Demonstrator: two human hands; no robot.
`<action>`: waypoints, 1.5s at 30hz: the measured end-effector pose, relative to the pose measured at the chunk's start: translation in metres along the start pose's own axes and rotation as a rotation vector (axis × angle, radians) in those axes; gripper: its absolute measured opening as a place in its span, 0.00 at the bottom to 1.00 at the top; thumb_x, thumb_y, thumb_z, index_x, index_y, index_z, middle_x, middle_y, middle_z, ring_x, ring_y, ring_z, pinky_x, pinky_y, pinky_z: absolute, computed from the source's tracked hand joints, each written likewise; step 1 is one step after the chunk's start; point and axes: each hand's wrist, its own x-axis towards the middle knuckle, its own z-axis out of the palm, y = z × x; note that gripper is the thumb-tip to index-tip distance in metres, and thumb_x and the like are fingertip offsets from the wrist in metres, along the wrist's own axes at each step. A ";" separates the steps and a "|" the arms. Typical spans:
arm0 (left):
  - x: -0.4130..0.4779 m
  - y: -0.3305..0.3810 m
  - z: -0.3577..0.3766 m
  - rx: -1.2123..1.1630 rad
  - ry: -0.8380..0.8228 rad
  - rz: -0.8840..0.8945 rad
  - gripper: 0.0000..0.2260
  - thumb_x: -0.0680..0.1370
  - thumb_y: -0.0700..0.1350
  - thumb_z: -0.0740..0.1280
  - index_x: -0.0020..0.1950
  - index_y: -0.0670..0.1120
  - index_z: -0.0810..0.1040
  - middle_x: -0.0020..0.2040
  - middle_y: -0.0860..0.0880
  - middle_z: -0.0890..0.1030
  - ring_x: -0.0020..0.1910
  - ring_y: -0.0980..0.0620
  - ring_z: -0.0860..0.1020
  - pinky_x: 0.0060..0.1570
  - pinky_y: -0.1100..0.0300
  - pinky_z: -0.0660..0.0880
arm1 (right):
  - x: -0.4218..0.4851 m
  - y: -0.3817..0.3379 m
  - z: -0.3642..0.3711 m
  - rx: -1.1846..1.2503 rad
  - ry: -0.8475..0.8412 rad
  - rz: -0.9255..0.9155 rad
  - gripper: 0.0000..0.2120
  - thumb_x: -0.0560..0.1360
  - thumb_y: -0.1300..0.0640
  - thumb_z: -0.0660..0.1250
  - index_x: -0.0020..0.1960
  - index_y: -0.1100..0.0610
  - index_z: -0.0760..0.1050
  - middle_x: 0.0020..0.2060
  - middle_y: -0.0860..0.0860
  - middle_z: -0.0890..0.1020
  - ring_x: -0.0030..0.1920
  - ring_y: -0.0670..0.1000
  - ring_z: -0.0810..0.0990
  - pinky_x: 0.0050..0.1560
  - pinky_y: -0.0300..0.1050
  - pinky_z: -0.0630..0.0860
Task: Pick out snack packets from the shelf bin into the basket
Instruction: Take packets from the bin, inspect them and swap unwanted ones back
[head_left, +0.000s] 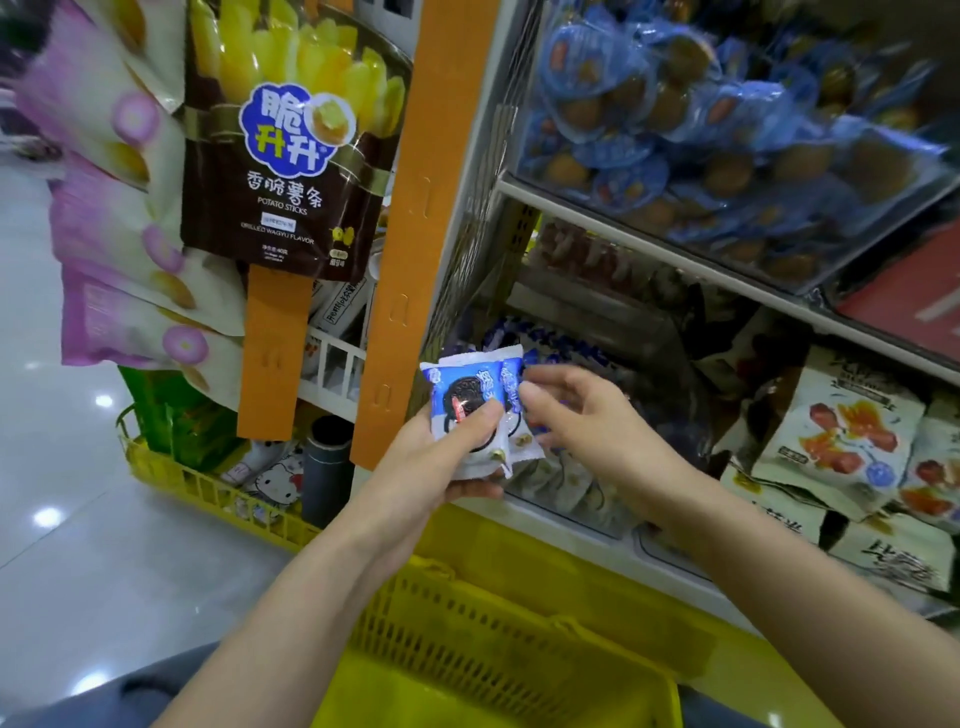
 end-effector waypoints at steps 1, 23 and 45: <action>0.001 0.001 0.000 0.004 -0.023 -0.001 0.21 0.68 0.56 0.67 0.58 0.50 0.77 0.48 0.51 0.84 0.40 0.55 0.82 0.35 0.62 0.77 | 0.000 0.002 -0.002 0.062 -0.106 0.052 0.14 0.76 0.49 0.63 0.55 0.57 0.77 0.41 0.53 0.80 0.41 0.47 0.76 0.46 0.44 0.77; 0.040 0.011 -0.018 -0.028 0.202 -0.024 0.06 0.78 0.46 0.63 0.54 0.48 0.73 0.49 0.43 0.81 0.38 0.50 0.82 0.33 0.60 0.79 | 0.177 0.040 0.005 -0.526 0.096 0.152 0.13 0.78 0.50 0.60 0.48 0.60 0.74 0.37 0.53 0.74 0.39 0.52 0.74 0.33 0.42 0.64; 0.052 0.007 -0.013 0.065 0.181 -0.035 0.12 0.78 0.46 0.63 0.59 0.44 0.72 0.51 0.41 0.81 0.40 0.50 0.81 0.35 0.60 0.80 | 0.200 0.034 0.017 -0.412 -0.118 0.309 0.13 0.76 0.53 0.65 0.36 0.60 0.70 0.27 0.52 0.76 0.21 0.44 0.74 0.18 0.30 0.68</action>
